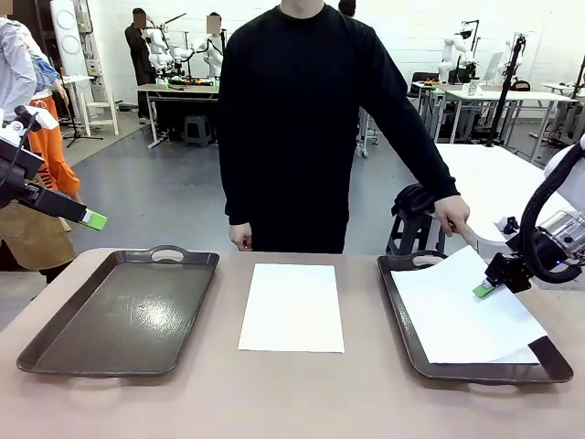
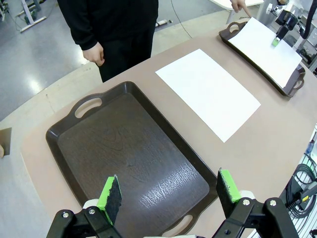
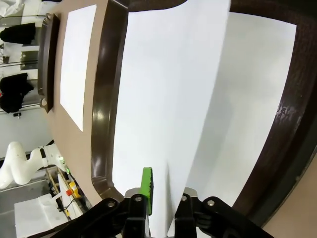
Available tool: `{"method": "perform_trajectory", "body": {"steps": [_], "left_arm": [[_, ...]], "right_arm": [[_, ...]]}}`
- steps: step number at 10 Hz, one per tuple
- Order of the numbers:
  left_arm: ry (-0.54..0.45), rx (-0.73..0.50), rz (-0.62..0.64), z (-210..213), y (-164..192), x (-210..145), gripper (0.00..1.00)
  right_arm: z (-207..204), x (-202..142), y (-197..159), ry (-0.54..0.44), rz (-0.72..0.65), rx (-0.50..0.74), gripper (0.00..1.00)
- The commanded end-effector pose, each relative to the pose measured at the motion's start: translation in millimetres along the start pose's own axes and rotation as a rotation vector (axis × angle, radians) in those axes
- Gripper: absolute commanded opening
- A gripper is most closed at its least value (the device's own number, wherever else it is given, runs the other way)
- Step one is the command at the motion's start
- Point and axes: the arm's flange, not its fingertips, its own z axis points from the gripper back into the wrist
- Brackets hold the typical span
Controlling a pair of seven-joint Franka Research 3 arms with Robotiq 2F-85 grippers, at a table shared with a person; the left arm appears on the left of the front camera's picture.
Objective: Sort the A4 documents.
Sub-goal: Place the A4 Paper in the designated Handle tray.
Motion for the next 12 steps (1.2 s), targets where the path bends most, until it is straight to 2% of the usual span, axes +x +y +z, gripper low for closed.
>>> {"method": "perform_trajectory", "body": {"steps": [1,2,3,4,5,7,10,12], "left_arm": [[-0.008,-0.010,0.001,-0.8,2.4,-1.1,1.00],[-0.008,-0.010,0.001,-0.8,2.4,-1.1,1.00],[-0.008,-0.010,0.001,-0.8,2.4,-1.1,1.00],[-0.008,-0.010,0.001,-0.8,2.4,-1.1,1.00],[-0.008,-0.010,0.001,-0.8,2.4,-1.1,1.00],[-0.008,-0.010,0.001,-0.8,2.4,-1.1,1.00],[-0.008,-0.010,0.001,-0.8,2.4,-1.1,1.00],[-0.008,-0.010,0.001,-0.8,2.4,-1.1,1.00]], "right_arm": [[-3.3,-6.3,8.8,0.008,-0.015,-0.058,0.49],[-2.9,-6.4,9.2,0.010,-0.014,-0.074,0.55],[-2.6,-7.1,10.6,0.020,-0.015,-0.088,0.67],[-1.0,-8.8,12.0,0.034,-0.023,-0.117,0.74],[3.8,-11.8,14.7,0.044,-0.027,-0.163,0.86],[18.9,-19.0,18.0,0.036,-0.045,-0.209,1.00],[39.4,-23.9,20.3,-0.009,-0.054,-0.219,1.00],[42.6,-26.2,22.0,0.009,-0.061,-0.196,1.00]]}}
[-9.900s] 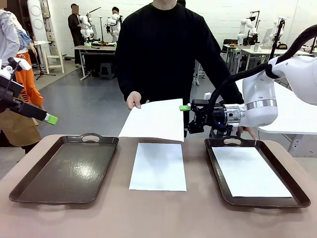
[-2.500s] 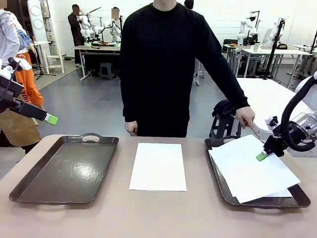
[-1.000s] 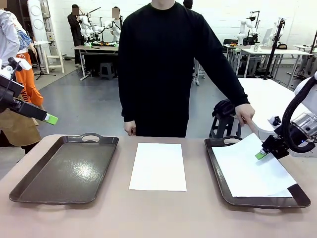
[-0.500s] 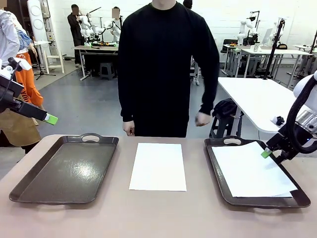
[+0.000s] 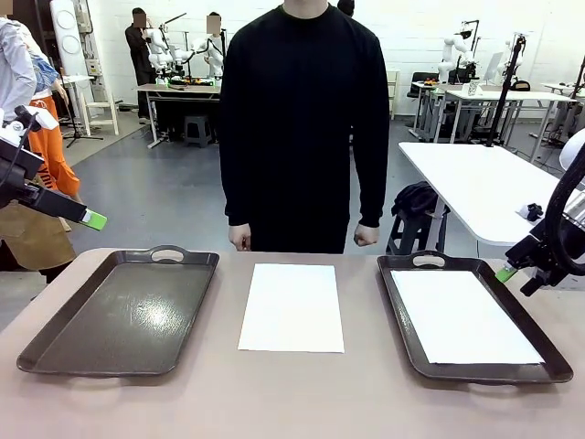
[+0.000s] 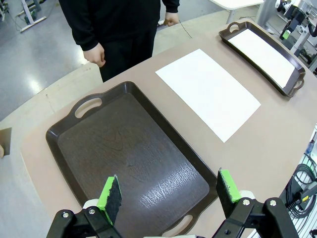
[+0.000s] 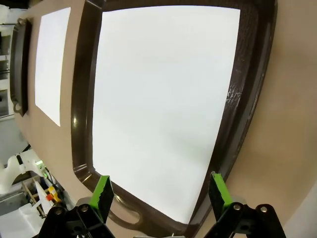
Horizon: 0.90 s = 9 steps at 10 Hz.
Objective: Sort the A4 documents.
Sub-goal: Place the A4 Paper in the designated Handle tray, then receive the A4 Paper.
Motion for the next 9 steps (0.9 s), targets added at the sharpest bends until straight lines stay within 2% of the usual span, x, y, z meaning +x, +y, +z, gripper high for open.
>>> {"method": "perform_trajectory", "body": {"steps": [1,9], "left_arm": [[-0.008,-0.010,0.001,-0.8,2.4,-1.1,1.00],[-0.008,-0.010,0.001,-0.8,2.4,-1.1,1.00]], "right_arm": [[-1.1,1.2,0.0,0.000,0.002,-0.001,1.00],[-1.1,1.2,0.0,0.000,0.002,-0.001,1.00]]}}
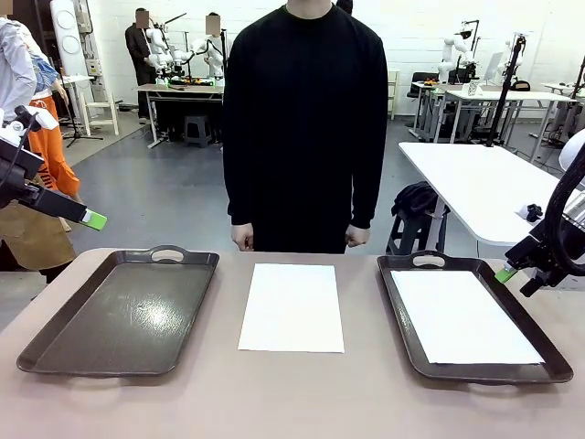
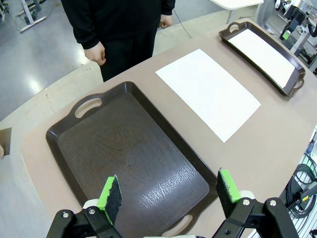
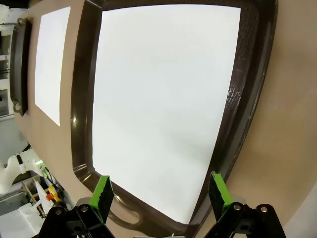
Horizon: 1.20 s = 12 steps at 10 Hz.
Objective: Sort the A4 documents.
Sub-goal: Receive the A4 Paper.
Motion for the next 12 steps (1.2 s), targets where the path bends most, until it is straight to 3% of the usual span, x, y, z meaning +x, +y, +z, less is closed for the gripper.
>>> {"method": "perform_trajectory", "body": {"steps": [1,6,8,10,12], "left_arm": [[-0.008,-0.010,0.001,-0.8,2.4,-1.1,1.00],[-0.008,-0.010,0.001,-0.8,2.4,-1.1,1.00],[-0.008,-0.010,0.001,-0.8,2.4,-1.1,1.00],[-0.008,-0.010,0.001,-0.8,2.4,-1.1,1.00],[-0.008,-0.010,0.001,-0.8,2.4,-1.1,1.00]], "right_arm": [[0.0,1.1,0.5,-0.001,0.001,-0.002,1.00],[0.0,0.0,0.0,0.000,0.000,0.000,1.00],[57.8,-19.5,51.5,-0.198,0.399,-0.208,1.00],[96.8,-42.3,109.3,-0.326,0.683,-0.208,1.00],[107.4,-62.3,158.3,-0.368,0.936,-0.056,1.00]]}}
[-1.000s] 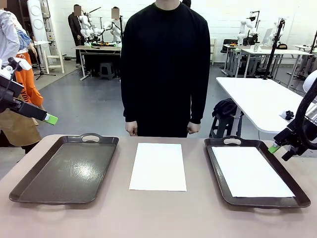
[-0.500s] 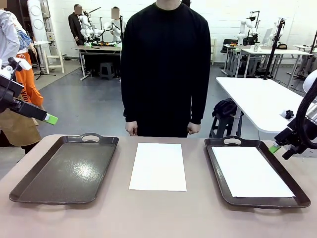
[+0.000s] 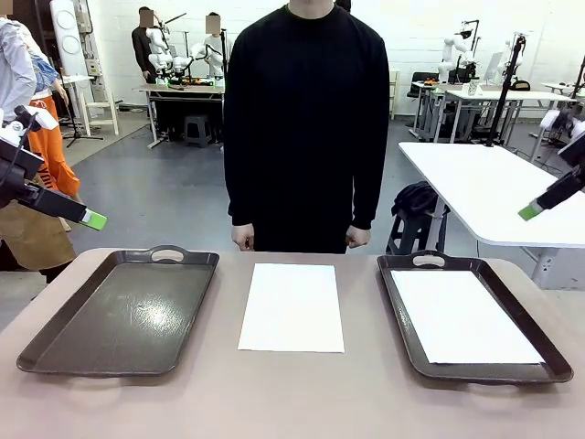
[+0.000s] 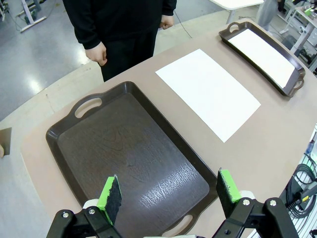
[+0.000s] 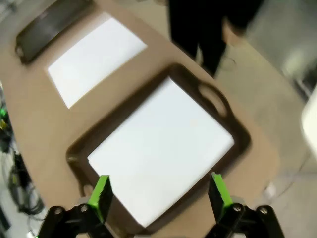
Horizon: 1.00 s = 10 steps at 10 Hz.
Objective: Sort the A4 documents.
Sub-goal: Receive the A4 Paper.
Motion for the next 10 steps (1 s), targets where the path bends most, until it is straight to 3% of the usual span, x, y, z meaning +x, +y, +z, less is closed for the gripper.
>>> {"method": "perform_trajectory", "body": {"steps": [1,5,10], "left_arm": [[-0.009,-0.011,0.001,-0.7,2.4,-1.1,1.00],[-0.009,-0.011,0.001,-0.7,2.4,-1.1,1.00],[-0.009,-0.011,0.001,-0.7,2.4,-1.1,1.00]], "right_arm": [[-10.7,-7.7,36.0,-0.156,0.142,0.207,1.00],[-32.8,12.4,47.2,-0.255,0.096,0.410,1.00],[-47.8,9.7,46.9,-0.172,0.022,0.447,1.00]]}}
